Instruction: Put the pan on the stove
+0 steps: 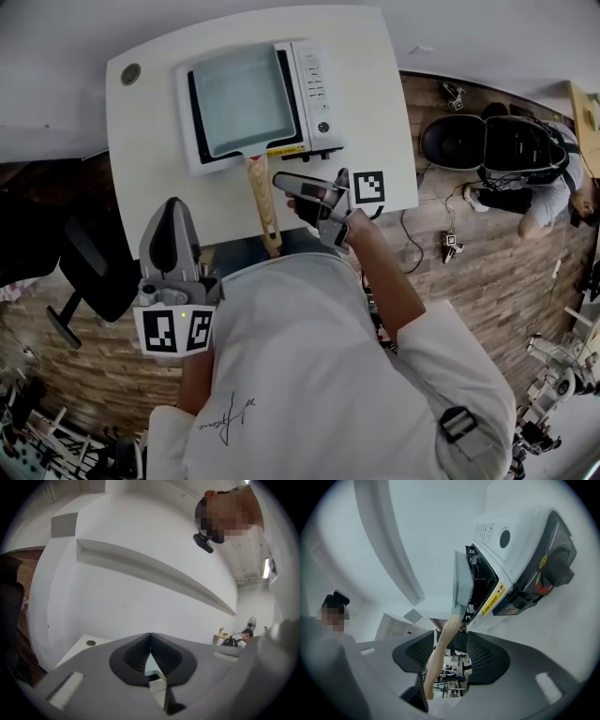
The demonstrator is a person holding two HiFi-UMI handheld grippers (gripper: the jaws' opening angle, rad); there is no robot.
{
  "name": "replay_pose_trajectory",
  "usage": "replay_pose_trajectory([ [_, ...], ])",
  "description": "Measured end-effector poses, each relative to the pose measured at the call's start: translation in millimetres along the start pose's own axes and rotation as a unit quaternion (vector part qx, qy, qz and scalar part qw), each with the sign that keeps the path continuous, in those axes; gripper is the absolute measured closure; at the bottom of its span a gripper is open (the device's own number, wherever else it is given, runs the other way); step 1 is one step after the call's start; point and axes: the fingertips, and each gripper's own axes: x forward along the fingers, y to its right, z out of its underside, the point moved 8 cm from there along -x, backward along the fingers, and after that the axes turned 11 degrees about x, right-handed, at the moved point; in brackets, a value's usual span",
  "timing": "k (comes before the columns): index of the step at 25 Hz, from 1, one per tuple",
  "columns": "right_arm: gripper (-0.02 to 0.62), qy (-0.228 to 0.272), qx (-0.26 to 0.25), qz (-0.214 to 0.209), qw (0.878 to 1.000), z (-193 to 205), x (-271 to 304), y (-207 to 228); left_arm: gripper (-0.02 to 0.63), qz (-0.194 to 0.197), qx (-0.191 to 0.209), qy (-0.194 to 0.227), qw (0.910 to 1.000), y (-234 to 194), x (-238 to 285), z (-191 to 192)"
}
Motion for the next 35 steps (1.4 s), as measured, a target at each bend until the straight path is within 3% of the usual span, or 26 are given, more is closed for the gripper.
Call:
replay_pose_trajectory([
  [9, 0.406, 0.08, -0.096, 0.067, 0.99, -7, -29, -34, 0.6, 0.028, -0.004, 0.015, 0.9995, -4, 4, -3],
  [16, 0.514, 0.156, -0.191, 0.137, 0.959, 8, -51, -83, 0.6, 0.053, 0.001, 0.025, 0.9983, -9, -4, -15],
  [26, 0.558, 0.225, -0.259, 0.176, 0.923, 37, -74, -140, 0.6, 0.074, -0.002, 0.026, 0.9969, -17, -21, -23],
  [35, 0.588, 0.254, -0.305, 0.196, 0.897, 56, -78, -168, 0.6, 0.073, -0.008, 0.03, 0.9969, -34, -25, -23],
])
